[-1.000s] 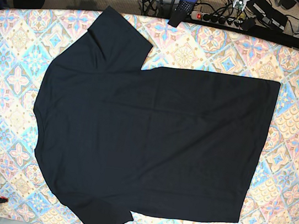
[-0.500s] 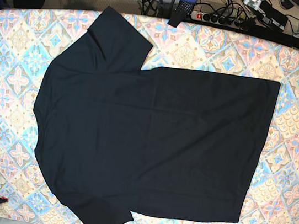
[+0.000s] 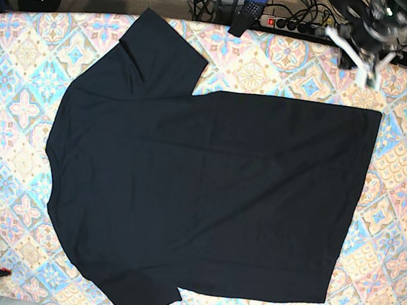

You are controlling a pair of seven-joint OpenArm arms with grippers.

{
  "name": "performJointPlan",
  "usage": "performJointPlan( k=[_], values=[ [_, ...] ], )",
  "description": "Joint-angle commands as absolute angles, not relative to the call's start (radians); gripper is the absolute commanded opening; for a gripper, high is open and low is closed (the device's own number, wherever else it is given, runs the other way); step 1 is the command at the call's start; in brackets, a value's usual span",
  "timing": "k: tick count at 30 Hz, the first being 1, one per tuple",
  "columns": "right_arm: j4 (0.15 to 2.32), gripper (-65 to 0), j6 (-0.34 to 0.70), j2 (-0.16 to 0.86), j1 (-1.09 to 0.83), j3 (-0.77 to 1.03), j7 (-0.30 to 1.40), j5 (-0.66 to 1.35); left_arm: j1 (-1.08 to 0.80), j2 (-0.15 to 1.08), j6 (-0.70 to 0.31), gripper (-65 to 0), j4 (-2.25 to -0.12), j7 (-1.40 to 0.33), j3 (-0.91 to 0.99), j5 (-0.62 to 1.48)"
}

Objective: Fold the T-shirt properly
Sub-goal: 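Grasp the shirt's shoulder corners with the left and right grippers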

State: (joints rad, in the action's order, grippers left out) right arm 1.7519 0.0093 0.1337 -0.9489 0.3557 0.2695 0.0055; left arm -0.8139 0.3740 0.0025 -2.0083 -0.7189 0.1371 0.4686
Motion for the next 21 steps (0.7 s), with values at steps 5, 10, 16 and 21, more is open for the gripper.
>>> performJointPlan(
  k=[5, 10, 16, 21],
  values=[
    [1.885, -65.0, 0.004, 0.139, -0.947, 0.283, 0.321, 0.013, -0.711, 0.337, -0.001, -47.8, -1.994, -0.862, 0.308, 0.734],
    [1.899, -65.0, 0.004, 0.140, -0.888, 0.268, 0.397, 0.234, -0.633, 0.266, -0.002, -43.5, -1.936, -0.943, 0.410, 0.797],
    [1.900, -65.0, 0.004, 0.142, -0.831, 0.326, 0.506, 0.575, -0.555, 0.202, -0.002, -43.2, -1.787, -0.944, 0.512, 0.848],
    [1.902, -65.0, 0.004, 0.142, -0.791, 0.334, 0.572, 0.619, -0.472, 0.193, -0.002, -43.2, -1.636, -0.944, 0.568, 0.921]
  ],
)
